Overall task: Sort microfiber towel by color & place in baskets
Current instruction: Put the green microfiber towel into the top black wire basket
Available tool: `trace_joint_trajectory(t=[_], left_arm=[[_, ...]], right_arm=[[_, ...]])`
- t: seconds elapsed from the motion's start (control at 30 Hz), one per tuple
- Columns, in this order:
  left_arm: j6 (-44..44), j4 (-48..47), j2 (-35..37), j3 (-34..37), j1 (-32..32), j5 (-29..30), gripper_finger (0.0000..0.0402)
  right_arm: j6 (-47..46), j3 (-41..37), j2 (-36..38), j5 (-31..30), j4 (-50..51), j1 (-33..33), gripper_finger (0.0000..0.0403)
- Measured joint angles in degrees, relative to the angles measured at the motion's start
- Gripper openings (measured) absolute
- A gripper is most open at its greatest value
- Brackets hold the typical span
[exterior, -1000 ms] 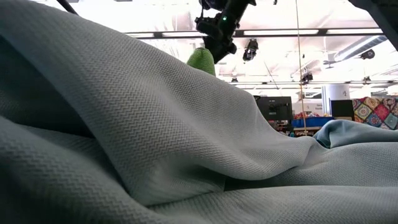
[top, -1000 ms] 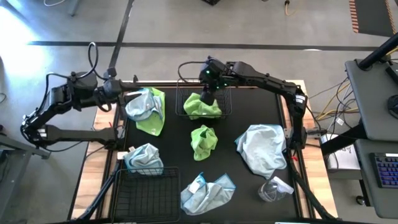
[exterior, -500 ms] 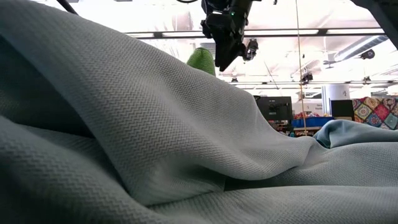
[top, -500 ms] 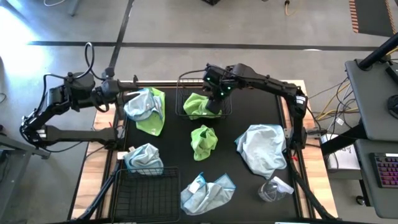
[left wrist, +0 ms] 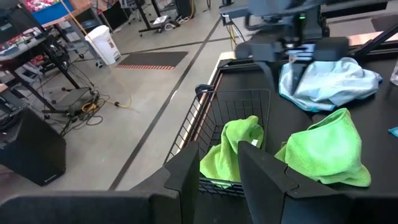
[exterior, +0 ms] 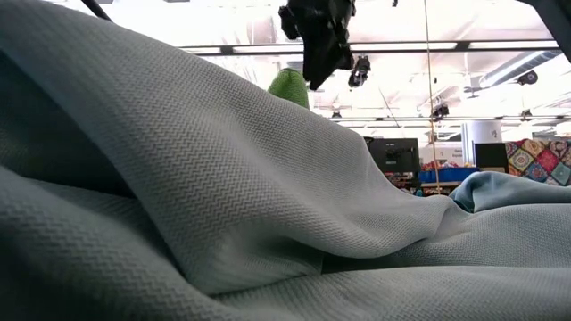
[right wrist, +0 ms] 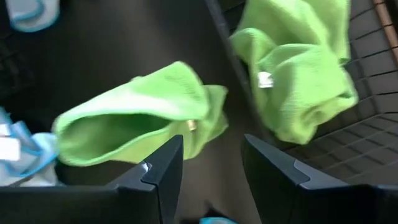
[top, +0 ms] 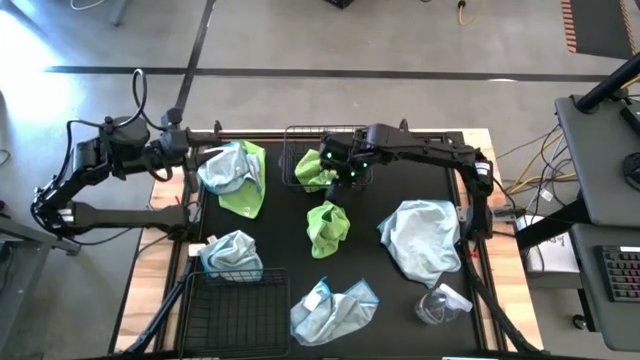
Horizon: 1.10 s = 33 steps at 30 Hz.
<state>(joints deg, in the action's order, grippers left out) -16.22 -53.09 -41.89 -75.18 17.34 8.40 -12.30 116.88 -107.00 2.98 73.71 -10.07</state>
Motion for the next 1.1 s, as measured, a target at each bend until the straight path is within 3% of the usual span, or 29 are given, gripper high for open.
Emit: trace_joint_trajectory(t=[0.53,0.63,1.1], left_arm=[[4.43,-0.01,2.45,0.0,0.0,-2.82,0.0095],[5.63,0.0,3.14,0.0,-0.02,-4.62,0.0095],[6.46,-0.12,6.71,0.0,0.0,-5.21,0.0095]], right_arm=[[-11.17,0.0,0.0,-0.08,0.8,11.65,0.0155],[-12.11,0.0,0.0,-2.56,0.11,13.2,0.0155],[-9.88,-0.04,-4.85,-4.66,-2.99,13.79,0.0155]])
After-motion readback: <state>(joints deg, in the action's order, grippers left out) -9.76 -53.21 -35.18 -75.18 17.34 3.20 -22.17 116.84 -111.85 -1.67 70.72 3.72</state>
